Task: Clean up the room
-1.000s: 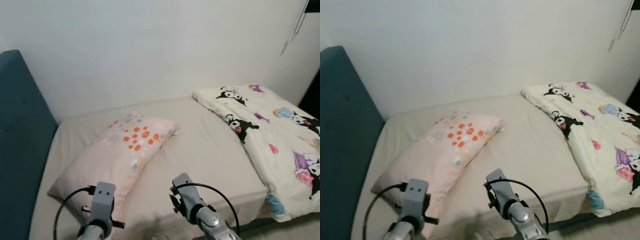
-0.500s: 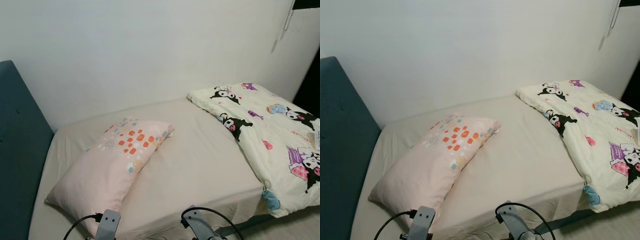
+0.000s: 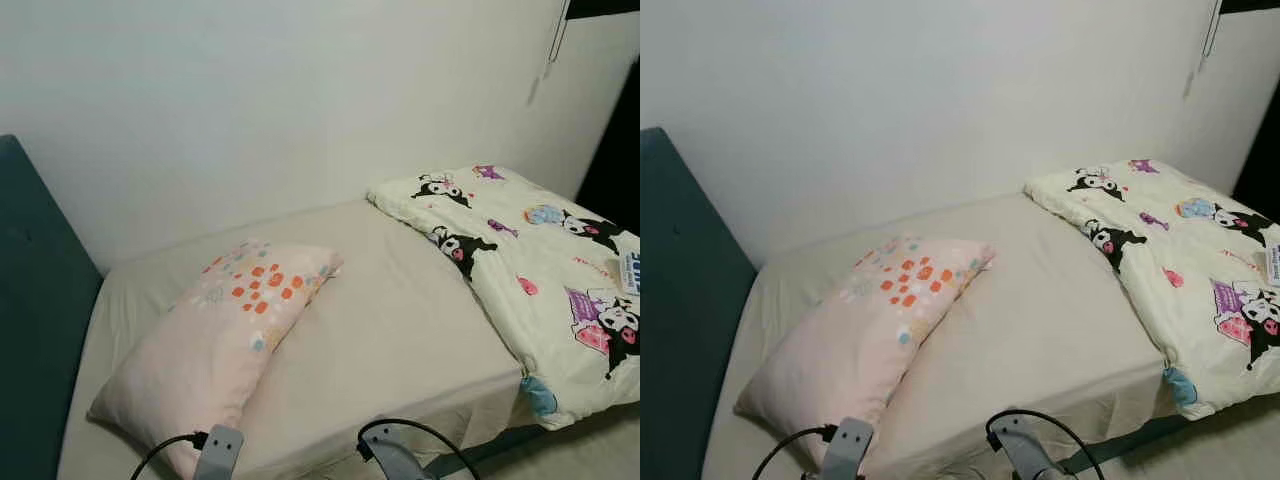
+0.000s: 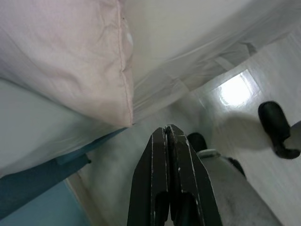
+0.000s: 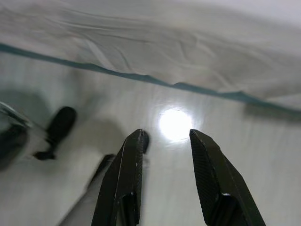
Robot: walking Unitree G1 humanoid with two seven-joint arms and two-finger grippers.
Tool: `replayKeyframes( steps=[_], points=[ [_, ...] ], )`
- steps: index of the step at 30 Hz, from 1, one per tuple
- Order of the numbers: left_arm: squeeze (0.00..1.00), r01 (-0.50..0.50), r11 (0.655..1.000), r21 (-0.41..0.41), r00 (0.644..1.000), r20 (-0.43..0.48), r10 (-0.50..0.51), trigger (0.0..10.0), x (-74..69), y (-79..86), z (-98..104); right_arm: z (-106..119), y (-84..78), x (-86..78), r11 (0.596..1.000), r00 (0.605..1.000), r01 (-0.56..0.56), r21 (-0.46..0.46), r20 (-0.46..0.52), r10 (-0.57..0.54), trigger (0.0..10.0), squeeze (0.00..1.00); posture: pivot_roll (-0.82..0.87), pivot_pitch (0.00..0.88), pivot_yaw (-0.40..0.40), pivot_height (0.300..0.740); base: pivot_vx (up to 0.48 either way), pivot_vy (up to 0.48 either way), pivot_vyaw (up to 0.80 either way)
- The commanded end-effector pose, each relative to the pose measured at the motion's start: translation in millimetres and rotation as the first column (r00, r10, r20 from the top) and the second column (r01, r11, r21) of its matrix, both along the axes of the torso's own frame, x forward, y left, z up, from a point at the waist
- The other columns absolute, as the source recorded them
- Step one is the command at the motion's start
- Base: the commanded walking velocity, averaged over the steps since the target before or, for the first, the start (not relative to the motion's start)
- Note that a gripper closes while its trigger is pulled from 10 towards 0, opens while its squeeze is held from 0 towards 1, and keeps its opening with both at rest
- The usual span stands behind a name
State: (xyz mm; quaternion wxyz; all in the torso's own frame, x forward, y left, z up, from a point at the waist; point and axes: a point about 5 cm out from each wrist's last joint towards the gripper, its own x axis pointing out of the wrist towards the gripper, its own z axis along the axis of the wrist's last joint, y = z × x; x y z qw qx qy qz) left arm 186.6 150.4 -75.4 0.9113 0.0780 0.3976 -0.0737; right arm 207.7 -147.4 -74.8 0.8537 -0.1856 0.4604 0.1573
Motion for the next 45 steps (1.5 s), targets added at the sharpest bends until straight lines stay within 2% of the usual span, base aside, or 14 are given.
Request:
replayKeyframes(
  steps=[1, 2, 3, 5, 6, 7, 10, 11, 14, 17, 21, 29, 37, 45],
  points=[
    [0.0, -0.004, 1.0, 0.014, 1.0, -0.008, 0.004, 10.0, -1.4, 2.0, -1, -3, 6.2, -5.7, 0.999, 1.0, 0.009, 0.031, -0.028, -0.008, 10.0, 0.0, -0.11, 0.0, 0.086, 0.738, 0.0, 0.0, 0.0],
    [0.0, -0.021, 1.0, 0.017, 1.0, -0.007, 0.021, 10.0, 0.2, 3.2, 0, -4, 8.5, -7.1, 0.999, 0.999, -0.015, 0.034, -0.032, 0.017, 10.0, 0.0, -0.11, 0.0, 0.086, 0.738, 0.0, 0.0, 0.0],
    [0.0, -0.028, 1.0, 0.005, 1.0, -0.004, 0.028, 10.0, 5.1, 3.5, 2, -4, 13.9, -7.2, 0.997, 0.998, -0.042, 0.065, -0.041, 0.045, 10.0, 0.0, -0.09, 0.0, 0.048, 0.738, 0.0, 0.0, 0.0],
    [0.0, -0.052, 0.999, -0.001, 0.999, 0.016, 0.052, 10.0, 14.5, 4.8, 6, -2, 20.1, -6.1, 0.994, 0.997, -0.072, 0.088, -0.029, 0.075, 10.0, 0.0, -0.1, 0.0, 0.053, 0.738, 0.0, 0.0, 0.0],
    [0.0, -0.052, 0.999, -0.001, 0.999, 0.016, 0.052, 10.0, 14.5, 4.8, 6, -2, 20.1, -6.1, 0.994, 0.997, -0.072, 0.088, -0.029, 0.075, 10.0, 0.0, -0.1, 0.0, 0.053, 0.738, 0.0, 0.0, 0.0],
    [0.0, -0.079, 0.997, -0.002, 0.996, 0.043, 0.079, 10.0, 23.2, 6.8, 10, 0, 20.9, -2.5, 0.994, 0.998, -0.066, 0.091, -0.004, 0.067, 10.0, 0.0, -0.11, 0.0, 0.046, 0.738, 0.0, 0.0, 0.0],
    [0.0, -0.134, 0.99, -0.041, 0.989, 0.056, 0.136, 10.0, 30.4, 8.2, 14, 2, 16.4, 2.1, 0.995, 1.0, -0.019, 0.101, -0.001, 0.019, 10.0, 0.0, -0.11, 0.0, 0.057, 0.738, 0.0, 0.0, 0.0],
    [0.0, -0.153, 0.987, -0.046, 0.986, 0.059, 0.156, 10.0, 31.9, 9.0, 15, 2, 13.0, 3.7, 0.994, 0.999, 0.033, 0.105, -0.003, -0.032, 10.0, 0.0, -0.11, 0.0, 0.065, 0.738, 0.0, 0.0, 0.0],
    [0.0, -0.143, 0.989, -0.033, 0.988, 0.052, 0.144, 10.0, 31.1, 8.0, 14, 3, 9.7, 5.0, 0.99, 0.996, 0.086, 0.109, -0.004, -0.086, 10.0, 0.0, -0.12, 0.0, 0.07, 0.738, 0.0, 0.0, 0.0],
    [0.0, -0.073, 0.997, -0.02, 0.997, 0.025, 0.073, 10.0, 23.5, 0.5, 10, 0, 14.3, -0.6, 0.993, 1.0, 0.016, 0.113, -0.022, -0.014, 10.0, 0.0, -0.12, 0.0, 0.079, 0.738, 0.0, 0.0, 0.0],
    [0.0, 0.001, 1.0, -0.009, 1.0, 0.018, -0.001, 10.0, 14.6, -5.8, 5, -1, 17.7, -2.7, 0.995, 1.0, -0.005, 0.102, -0.012, 0.006, 10.0, 0.0, -0.14, 0.009, 0.095, 0.738, 0.0, 0.0, 0.0],
    [0.0, -0.035, 0.999, 0.01, 0.998, 0.053, 0.035, 10.0, 11.6, 4.3, 6, -1, 16.9, -3.6, 0.994, 0.996, -0.084, 0.077, -0.005, 0.084, 10.0, 0.0, -0.12, 0.001, 0.05, 0.738, 0.0, 0.0, 0.0],
    [0.0, -0.064, 0.998, 0.004, 0.996, 0.063, 0.064, 10.0, 1.9, -1.9, 2, 1, 12.8, -1.8, 0.985, 0.986, -0.166, 0.042, 0.025, 0.165, 10.0, 0.0, -0.11, 0.0, -0.055, 0.738, 0.0, 0.0, 0.0],
    [0.0, -0.069, 0.998, 0.014, 0.995, 0.075, 0.068, 10.0, -0.1, -3.1, 2, 2, 11.5, -0.4, 0.984, 0.984, -0.174, 0.03, 0.03, 0.173, 10.0, 0.0, -0.09, 0.0, -0.082, 0.738, 0.0, 0.0, 0.0]
  ],
)
